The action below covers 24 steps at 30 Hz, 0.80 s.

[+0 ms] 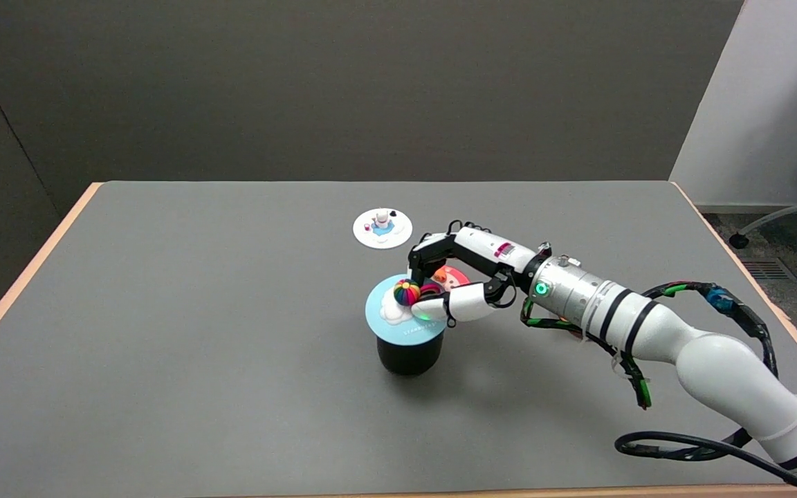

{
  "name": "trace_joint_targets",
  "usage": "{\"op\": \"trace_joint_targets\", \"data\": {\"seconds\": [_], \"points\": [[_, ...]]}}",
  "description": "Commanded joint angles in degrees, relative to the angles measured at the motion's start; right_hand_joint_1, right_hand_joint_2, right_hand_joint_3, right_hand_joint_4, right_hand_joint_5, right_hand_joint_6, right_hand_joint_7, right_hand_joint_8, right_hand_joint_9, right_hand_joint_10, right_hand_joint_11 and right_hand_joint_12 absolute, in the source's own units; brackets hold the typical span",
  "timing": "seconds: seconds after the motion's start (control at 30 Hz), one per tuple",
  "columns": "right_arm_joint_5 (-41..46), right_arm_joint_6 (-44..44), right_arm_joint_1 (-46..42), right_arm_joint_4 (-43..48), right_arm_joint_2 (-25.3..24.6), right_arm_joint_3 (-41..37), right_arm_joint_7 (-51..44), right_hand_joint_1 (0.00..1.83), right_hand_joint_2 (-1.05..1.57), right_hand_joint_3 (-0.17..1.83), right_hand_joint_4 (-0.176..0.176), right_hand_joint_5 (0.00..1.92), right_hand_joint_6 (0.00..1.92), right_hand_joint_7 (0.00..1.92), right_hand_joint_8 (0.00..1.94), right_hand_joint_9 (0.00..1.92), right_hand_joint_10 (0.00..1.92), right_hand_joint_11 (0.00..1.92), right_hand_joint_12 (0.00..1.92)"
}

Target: Place the cup lid with blue sky onto the cup.

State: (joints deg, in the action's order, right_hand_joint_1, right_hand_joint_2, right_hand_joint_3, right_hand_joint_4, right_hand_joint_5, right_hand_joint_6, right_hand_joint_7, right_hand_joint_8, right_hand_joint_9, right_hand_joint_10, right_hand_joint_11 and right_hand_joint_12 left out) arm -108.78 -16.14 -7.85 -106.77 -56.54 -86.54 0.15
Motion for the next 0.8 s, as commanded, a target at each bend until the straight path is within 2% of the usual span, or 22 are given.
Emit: {"op": "trace_joint_targets", "data": {"seconds": [0.03, 0.23, 0.6, 0.63, 0.67, 0.73, 0.8], "points": [[-0.2, -0.2, 0.1, 0.5, -0.3, 0.0, -0.1, 0.99, 1.12, 0.22, 0.047, 0.78, 1.31, 0.43, 1.25, 0.45, 0.97, 0.40, 0.65], [-0.2, -0.3, 0.1, 0.8, 0.0, -0.1, 0.1, 0.98, 1.12, 0.22, 0.053, 0.78, 1.31, 0.43, 1.25, 0.45, 0.97, 0.40, 0.65], [-0.1, 0.0, 0.1, 1.1, 0.7, -0.4, 0.4, 0.99, 1.11, 0.24, 0.031, 0.77, 1.33, 0.43, 1.23, 0.45, 0.97, 0.40, 0.65], [-0.1, 0.0, 0.1, 1.1, 0.8, -0.4, 0.4, 1.00, 1.10, 0.23, 0.032, 0.80, 1.29, 0.40, 1.31, 0.43, 1.01, 0.41, 0.62], [0.0, 0.0, 0.1, 1.2, 0.9, -0.5, 0.4, 0.99, 1.11, 0.24, 0.033, 0.78, 1.32, 0.42, 1.24, 0.44, 0.98, 0.41, 0.64], [0.1, 0.0, 0.1, 1.2, 1.0, -0.5, 0.4, 1.01, 1.10, 0.23, 0.034, 0.81, 1.28, 0.39, 1.33, 0.43, 1.02, 0.42, 0.61], [0.2, 0.0, 0.1, 1.2, 1.0, -0.5, 0.4, 1.01, 1.10, 0.22, 0.032, 0.80, 1.28, 0.39, 1.32, 0.43, 1.02, 0.41, 0.61]]}}
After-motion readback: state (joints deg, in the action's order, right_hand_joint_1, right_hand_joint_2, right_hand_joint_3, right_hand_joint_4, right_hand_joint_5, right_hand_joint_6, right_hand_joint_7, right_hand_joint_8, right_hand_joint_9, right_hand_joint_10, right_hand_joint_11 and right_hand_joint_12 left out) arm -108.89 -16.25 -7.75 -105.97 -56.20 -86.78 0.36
